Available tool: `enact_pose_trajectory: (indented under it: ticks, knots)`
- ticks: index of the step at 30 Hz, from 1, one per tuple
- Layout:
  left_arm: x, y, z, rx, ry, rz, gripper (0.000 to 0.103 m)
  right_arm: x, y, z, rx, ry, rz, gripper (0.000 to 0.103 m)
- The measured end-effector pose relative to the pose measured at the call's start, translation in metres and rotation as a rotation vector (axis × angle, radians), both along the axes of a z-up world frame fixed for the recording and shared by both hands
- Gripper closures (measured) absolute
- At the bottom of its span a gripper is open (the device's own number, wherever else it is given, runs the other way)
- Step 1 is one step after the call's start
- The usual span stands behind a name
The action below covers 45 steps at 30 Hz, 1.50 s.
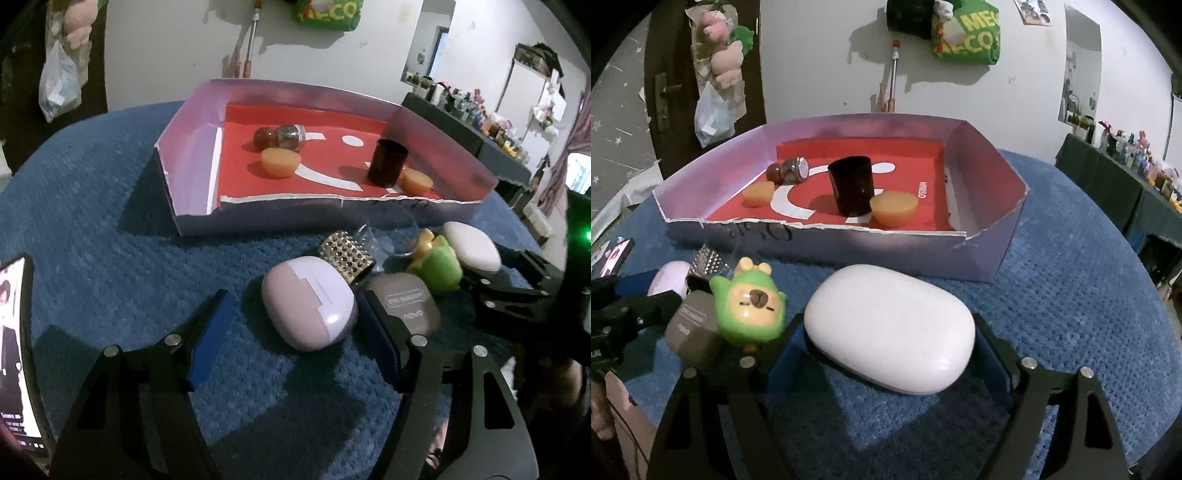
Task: Organize rigid objects
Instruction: 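Lower the right tool over the white oval case while the left tool approaches the lavender egg case, then grasp the white oval case with the right tool while the left tool grasps the lavender egg case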
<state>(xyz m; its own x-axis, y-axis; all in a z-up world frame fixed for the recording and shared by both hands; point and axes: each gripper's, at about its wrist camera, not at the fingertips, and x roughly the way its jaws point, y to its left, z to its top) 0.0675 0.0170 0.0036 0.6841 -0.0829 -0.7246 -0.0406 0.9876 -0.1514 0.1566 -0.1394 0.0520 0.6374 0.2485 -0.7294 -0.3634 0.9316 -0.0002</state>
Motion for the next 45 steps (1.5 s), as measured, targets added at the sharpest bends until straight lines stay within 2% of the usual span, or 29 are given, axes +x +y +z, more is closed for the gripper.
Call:
enact_pose_trajectory:
  ticks: [3,6,16,21,30,38,41,45]
  knots:
    - [-0.003,-0.005,-0.001,0.032,-0.007,0.003,0.039,0.000,-0.004,-0.001,0.018,0.001,-0.005,0.018]
    - [-0.007,-0.002,0.000,-0.008,-0.022,-0.017,0.055,-0.002,-0.006,0.000,0.037,-0.004,-0.011,0.018]
    - [-0.011,0.001,0.006,-0.015,-0.035,-0.014,0.058,-0.013,-0.012,0.022,0.114,-0.045,-0.006,0.018]
    - [-0.012,0.003,0.005,-0.029,-0.030,-0.005,0.059,-0.018,-0.006,0.025,0.148,-0.029,0.027,0.018]
    - [-0.015,0.008,0.010,-0.066,-0.045,-0.002,0.060,-0.024,-0.002,0.030,0.162,-0.037,0.051,0.018]
    - [-0.019,0.003,0.018,-0.050,-0.070,-0.015,0.068,-0.028,0.004,0.033,0.169,-0.036,0.075,0.018]
    - [-0.016,0.004,0.013,-0.040,-0.050,-0.011,0.068,-0.027,0.005,0.029,0.164,-0.024,0.080,0.018]
    - [-0.012,0.010,0.002,-0.085,-0.011,-0.012,0.068,-0.026,0.006,0.025,0.159,-0.011,0.076,0.018]
